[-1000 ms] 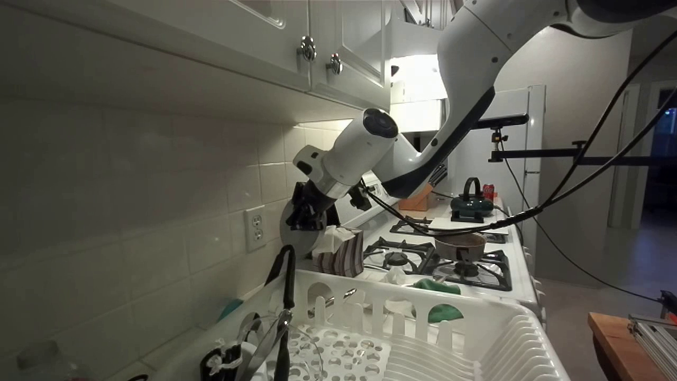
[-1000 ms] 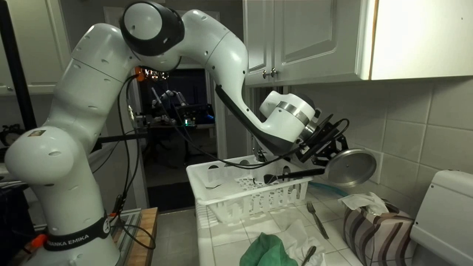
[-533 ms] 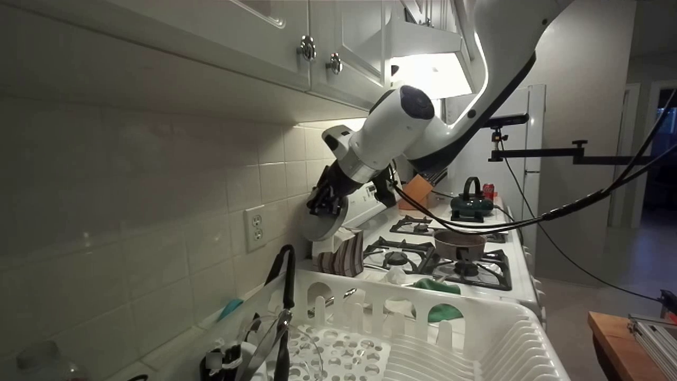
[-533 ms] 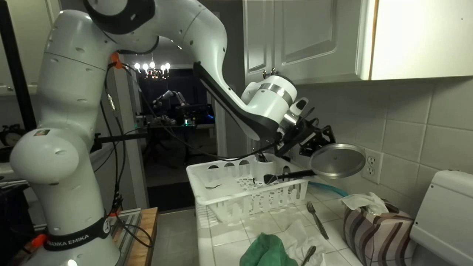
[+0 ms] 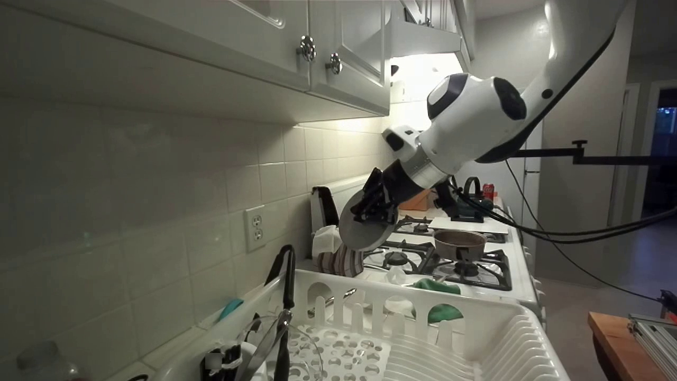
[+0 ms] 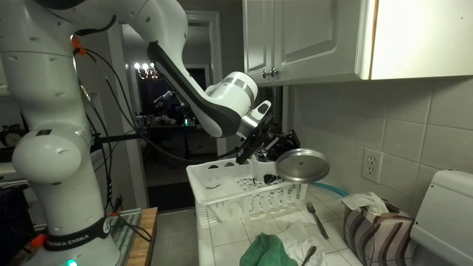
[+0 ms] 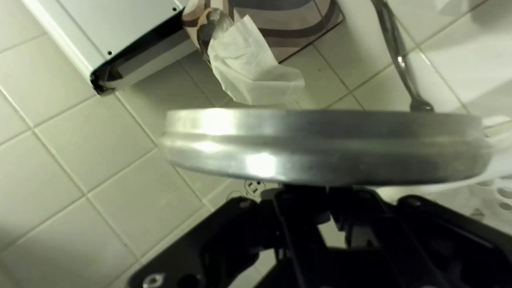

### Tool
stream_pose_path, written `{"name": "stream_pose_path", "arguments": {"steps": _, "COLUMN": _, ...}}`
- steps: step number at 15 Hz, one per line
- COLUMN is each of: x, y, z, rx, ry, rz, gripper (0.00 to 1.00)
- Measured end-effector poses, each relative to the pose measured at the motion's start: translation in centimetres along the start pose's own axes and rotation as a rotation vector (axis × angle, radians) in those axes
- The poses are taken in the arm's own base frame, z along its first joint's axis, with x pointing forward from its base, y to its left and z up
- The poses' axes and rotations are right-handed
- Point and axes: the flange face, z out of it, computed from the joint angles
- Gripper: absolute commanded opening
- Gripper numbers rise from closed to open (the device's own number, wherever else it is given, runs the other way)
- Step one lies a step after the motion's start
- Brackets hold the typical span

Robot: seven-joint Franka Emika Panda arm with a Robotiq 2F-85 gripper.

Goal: Put the lid in the drying rack

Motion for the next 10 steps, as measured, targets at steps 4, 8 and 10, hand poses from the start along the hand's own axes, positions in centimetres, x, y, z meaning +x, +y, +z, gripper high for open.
{"name": "stream_pose_path", "arguments": {"steps": 4, "x": 0.5, "y": -1.4, "z": -4.4, "rx": 0.102, "ry": 0.137, "rz": -0.136, "gripper": 0.07}}
{"name": "stream_pose_path", "arguments": {"steps": 8, "x": 2.1, "y": -2.1, "z": -7.7, "rx": 0.187, "ry": 0.253, "rz": -0.208, "gripper": 0.23}}
{"name": "stream_pose_path", "arguments": {"steps": 10, "x": 2.6, "y": -2.0, "z": -8.2, "rx": 0.19, "ry": 0.272, "rz": -0.201, "gripper": 0.23}}
